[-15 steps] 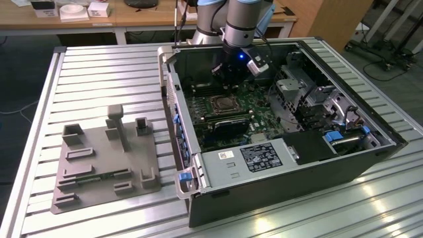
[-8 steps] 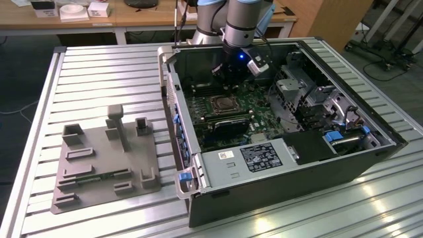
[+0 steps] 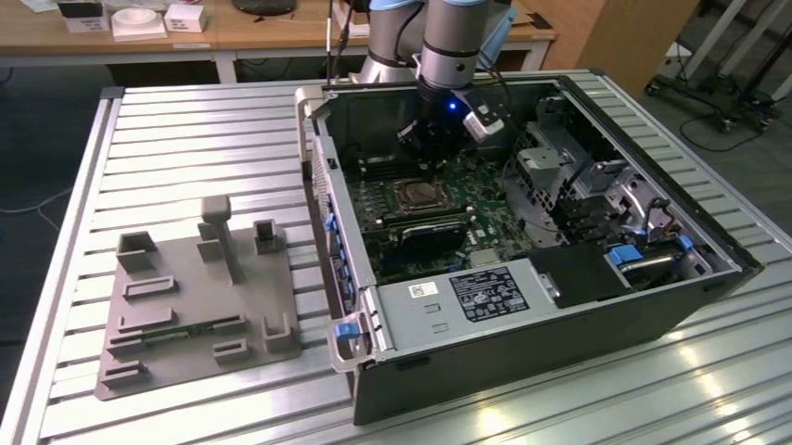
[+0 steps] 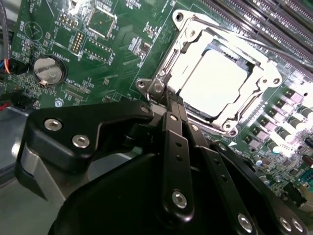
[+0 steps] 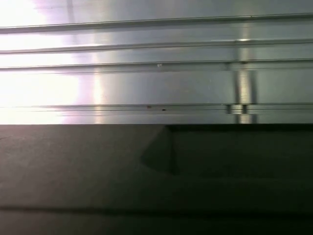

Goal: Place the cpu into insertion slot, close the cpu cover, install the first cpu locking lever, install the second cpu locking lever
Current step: 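Install the first cpu locking lever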

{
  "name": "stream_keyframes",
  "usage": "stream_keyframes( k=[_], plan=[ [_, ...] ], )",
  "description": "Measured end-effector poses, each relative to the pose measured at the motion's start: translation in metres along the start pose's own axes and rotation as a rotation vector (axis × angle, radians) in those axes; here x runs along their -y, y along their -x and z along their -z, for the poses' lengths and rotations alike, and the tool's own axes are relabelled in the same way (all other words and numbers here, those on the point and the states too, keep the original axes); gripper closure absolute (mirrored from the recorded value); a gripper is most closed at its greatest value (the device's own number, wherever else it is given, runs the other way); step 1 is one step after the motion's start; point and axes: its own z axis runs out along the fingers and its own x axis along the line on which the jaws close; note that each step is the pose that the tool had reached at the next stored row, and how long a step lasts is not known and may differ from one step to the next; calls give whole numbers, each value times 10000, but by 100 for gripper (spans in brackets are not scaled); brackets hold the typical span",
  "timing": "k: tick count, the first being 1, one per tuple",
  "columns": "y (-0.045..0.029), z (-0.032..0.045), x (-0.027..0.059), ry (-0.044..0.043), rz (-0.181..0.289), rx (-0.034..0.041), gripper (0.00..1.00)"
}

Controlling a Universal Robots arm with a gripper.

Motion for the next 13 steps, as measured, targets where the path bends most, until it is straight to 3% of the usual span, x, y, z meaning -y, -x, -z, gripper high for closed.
stream_keyframes(
  k=[10, 13],
  plan=[
    [3, -1, -28, 44, -1, 1, 90],
    [3, 5, -39, 129, -1, 2, 90]
  ],
)
